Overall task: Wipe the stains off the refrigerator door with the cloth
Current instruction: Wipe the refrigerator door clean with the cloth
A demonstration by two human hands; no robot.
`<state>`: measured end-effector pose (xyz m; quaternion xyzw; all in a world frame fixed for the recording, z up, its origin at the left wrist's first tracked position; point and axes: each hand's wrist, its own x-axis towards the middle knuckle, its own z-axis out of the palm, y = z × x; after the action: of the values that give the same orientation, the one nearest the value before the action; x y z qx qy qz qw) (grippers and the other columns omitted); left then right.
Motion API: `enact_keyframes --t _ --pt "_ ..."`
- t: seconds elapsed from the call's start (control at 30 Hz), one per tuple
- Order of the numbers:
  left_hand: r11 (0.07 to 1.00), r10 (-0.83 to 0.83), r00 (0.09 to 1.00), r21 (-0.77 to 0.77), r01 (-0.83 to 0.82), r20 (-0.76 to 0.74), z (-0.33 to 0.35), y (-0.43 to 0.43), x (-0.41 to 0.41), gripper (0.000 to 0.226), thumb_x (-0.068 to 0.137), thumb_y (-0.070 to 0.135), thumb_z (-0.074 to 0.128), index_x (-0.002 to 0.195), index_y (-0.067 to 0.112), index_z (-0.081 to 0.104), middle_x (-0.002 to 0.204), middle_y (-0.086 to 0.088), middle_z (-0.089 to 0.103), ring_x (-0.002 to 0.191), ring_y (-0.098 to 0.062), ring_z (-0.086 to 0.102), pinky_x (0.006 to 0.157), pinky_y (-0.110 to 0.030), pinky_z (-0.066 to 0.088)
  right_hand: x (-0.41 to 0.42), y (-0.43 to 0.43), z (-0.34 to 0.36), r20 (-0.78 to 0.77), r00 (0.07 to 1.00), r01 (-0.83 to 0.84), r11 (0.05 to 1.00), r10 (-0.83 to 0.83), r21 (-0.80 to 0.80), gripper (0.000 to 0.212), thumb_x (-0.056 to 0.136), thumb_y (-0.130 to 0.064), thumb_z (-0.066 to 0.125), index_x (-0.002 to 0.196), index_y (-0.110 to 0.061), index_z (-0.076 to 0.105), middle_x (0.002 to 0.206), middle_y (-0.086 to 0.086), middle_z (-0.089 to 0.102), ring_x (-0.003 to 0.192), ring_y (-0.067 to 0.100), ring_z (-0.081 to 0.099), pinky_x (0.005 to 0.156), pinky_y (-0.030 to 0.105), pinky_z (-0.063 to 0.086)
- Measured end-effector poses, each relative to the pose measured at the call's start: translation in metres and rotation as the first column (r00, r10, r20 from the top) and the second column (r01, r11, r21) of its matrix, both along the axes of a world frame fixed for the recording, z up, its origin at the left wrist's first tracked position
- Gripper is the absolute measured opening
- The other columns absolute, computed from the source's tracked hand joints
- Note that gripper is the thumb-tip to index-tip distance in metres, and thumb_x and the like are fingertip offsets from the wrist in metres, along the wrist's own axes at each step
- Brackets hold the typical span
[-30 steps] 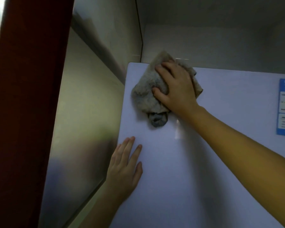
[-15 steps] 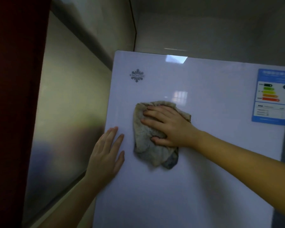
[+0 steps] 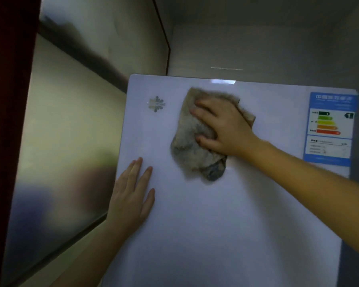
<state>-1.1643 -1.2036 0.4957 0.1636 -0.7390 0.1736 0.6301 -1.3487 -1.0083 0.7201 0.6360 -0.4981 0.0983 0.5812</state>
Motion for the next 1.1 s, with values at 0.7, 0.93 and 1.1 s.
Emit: enact_keyframes --t 0.7,0.93,1.1 --pt "0.992 -0.033 0.999 0.12 0.033 0.001 0.01 0.052 -0.035 0.061 0.094 0.044 0.041 0.144 0.009 0.048 0.159 -0.017 0.036 0.144 -0.037 0.037 0.114 -0.048 0.03 -0.078 0.109 0.053 0.028 0.999 0.037 0.997 -0.035 -0.061 0.067 0.092 -0.055 0.058 0.148 -0.021 0.049 0.153 0.006 0.046 0.146 0.027 0.038 0.117 0.046 0.032" --pt "1.0 -0.025 0.997 0.021 0.023 0.069 0.012 0.068 -0.053 0.058 0.097 0.042 0.043 0.146 0.011 0.047 0.159 -0.016 0.037 0.146 -0.033 0.035 0.116 -0.046 0.028 -0.078 0.115 0.002 0.071 0.997 -0.009 0.999 0.012 -0.04 0.067 0.09 -0.053 0.061 0.147 -0.02 0.05 0.153 0.007 0.047 0.146 0.027 0.038 0.119 0.045 0.029" --pt "1.0 -0.015 0.997 0.028 0.013 0.074 0.008 0.067 -0.056 0.058 0.099 0.042 0.041 0.148 0.011 0.043 0.161 -0.016 0.034 0.149 -0.033 0.033 0.118 -0.048 0.029 -0.094 0.128 -0.083 -0.106 0.994 -0.005 0.989 0.021 0.151 0.068 0.09 -0.05 0.066 0.147 -0.016 0.052 0.151 0.011 0.05 0.144 0.03 0.042 0.119 0.049 0.033"
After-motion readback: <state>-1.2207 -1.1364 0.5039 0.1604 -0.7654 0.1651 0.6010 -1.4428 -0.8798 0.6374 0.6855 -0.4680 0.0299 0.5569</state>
